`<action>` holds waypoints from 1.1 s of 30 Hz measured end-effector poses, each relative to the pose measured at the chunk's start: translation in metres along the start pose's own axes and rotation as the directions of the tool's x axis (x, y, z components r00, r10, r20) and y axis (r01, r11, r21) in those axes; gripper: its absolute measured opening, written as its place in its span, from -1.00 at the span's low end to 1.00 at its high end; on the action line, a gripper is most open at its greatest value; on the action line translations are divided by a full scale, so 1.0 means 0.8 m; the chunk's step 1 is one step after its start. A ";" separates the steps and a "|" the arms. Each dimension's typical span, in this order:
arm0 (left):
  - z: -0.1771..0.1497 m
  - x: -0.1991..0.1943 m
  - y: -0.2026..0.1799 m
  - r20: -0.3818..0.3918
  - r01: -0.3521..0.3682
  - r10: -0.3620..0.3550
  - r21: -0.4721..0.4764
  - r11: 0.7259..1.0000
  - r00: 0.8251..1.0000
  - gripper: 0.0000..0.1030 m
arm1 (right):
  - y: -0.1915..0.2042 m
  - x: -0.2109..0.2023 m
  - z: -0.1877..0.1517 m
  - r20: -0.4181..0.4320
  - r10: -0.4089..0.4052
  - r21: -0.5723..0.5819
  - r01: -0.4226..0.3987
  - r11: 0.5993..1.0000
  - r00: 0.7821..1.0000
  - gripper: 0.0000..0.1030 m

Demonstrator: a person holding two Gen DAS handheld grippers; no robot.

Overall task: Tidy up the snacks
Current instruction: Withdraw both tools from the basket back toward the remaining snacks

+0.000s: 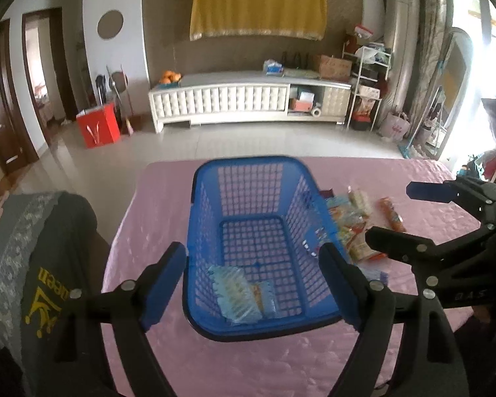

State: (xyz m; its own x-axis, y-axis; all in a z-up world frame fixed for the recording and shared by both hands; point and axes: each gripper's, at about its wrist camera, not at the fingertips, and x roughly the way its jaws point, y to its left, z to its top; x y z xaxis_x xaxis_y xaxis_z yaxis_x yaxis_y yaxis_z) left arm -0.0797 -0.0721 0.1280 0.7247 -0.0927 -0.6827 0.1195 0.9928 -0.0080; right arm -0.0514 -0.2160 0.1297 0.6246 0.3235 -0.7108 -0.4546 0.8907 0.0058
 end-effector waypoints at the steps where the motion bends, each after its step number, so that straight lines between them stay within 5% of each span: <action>1: 0.002 -0.007 -0.006 0.010 0.003 -0.003 0.006 1.000 1.000 0.57 | -0.004 -0.007 0.000 0.009 0.000 0.005 0.000 1.000 1.000 0.79; 17: 0.017 -0.061 -0.097 0.080 0.049 -0.053 0.051 0.997 0.995 0.57 | -0.067 -0.095 -0.039 0.094 -0.074 0.083 0.066 0.994 0.993 0.80; 25: 0.022 -0.058 -0.149 0.095 0.078 -0.087 0.098 0.992 0.992 0.57 | -0.103 -0.114 -0.062 0.100 -0.154 0.094 0.145 0.985 0.983 0.80; 30: 0.022 -0.040 -0.185 0.061 0.177 -0.184 0.103 0.979 0.981 0.57 | -0.134 -0.111 -0.082 0.077 -0.167 0.131 0.156 0.979 0.983 0.80; 33: 0.019 -0.026 -0.206 0.048 0.158 -0.164 0.115 0.981 0.985 0.57 | -0.154 -0.107 -0.097 0.059 -0.158 0.157 0.147 0.976 0.986 0.80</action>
State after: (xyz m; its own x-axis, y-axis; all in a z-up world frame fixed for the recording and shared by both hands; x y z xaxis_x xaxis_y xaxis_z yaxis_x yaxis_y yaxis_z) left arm -0.1041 -0.2350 0.1541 0.7269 -0.2579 -0.6364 0.3096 0.9504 -0.0315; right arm -0.0980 -0.3778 0.1353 0.7254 0.1967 -0.6597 -0.2520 0.9677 0.0114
